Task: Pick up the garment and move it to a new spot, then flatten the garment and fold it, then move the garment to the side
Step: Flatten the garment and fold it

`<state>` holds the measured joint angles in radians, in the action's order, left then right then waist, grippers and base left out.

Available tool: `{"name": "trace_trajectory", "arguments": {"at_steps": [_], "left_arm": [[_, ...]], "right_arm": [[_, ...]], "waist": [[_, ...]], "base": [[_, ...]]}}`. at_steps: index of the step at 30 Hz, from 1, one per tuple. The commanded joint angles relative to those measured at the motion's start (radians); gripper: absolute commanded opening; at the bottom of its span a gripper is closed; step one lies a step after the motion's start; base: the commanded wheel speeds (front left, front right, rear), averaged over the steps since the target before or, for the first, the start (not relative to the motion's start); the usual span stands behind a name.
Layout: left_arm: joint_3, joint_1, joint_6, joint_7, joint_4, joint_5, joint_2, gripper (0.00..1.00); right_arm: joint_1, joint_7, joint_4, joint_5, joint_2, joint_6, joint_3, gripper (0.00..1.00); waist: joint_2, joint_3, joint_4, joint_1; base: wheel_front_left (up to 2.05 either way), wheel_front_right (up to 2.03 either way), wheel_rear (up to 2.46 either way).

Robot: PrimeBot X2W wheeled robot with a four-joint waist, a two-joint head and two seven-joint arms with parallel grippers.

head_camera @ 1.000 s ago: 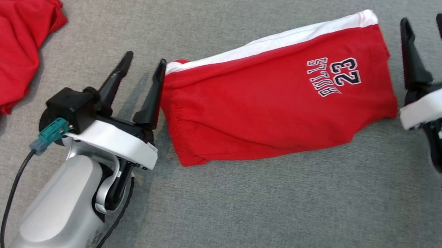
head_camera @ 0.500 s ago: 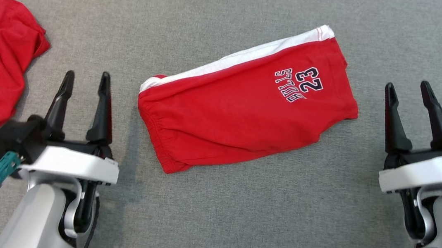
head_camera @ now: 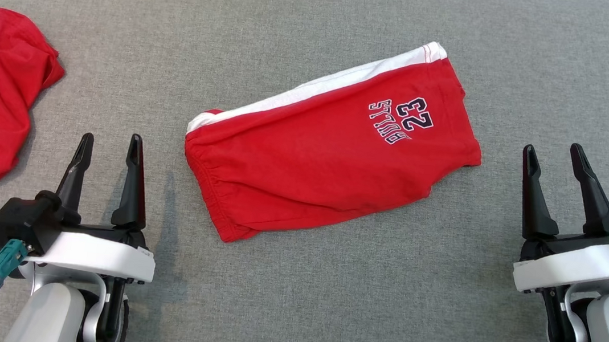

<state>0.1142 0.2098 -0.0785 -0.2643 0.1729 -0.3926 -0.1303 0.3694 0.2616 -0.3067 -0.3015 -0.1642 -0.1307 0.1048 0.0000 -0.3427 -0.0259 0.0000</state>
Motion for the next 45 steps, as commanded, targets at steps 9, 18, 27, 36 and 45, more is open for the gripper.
{"name": "trace_trajectory", "arguments": {"at_steps": [9,18,27,36,45], "left_arm": [[-0.011,0.016,0.020,0.000,0.013,0.023,0.008,1.00],[-0.006,0.049,0.032,0.000,0.013,0.041,0.022,1.00],[0.012,0.108,0.057,0.000,0.023,0.053,0.045,1.00],[0.011,0.128,0.075,0.000,0.042,0.069,0.063,1.00],[0.006,0.145,0.092,0.000,0.055,0.094,0.069,1.00]], "right_arm": [[0.006,0.004,-0.008,0.001,-0.007,0.000,-0.003,1.00],[0.102,-0.006,-0.064,-0.010,-0.035,0.000,0.035,1.00],[0.265,-0.060,-0.246,-0.042,-0.074,0.000,0.134,1.00],[0.326,-0.136,-0.382,-0.099,-0.070,0.000,0.215,1.00],[0.328,-0.198,-0.394,-0.219,-0.071,-0.001,0.295,0.00]], "waist": [[0.0000,0.002,-0.009,0.0000],[0.0000,-0.041,-0.037,0.0000],[0.0000,-0.118,-0.103,0.0000],[0.0000,-0.140,-0.127,0.0000],[0.0000,-0.123,-0.117,0.0000]], "base": [[0.00,0.00,0.00],[0.00,0.00,0.00],[0.00,0.00,0.00],[0.00,0.00,0.00],[0.00,0.00,0.00]]}}
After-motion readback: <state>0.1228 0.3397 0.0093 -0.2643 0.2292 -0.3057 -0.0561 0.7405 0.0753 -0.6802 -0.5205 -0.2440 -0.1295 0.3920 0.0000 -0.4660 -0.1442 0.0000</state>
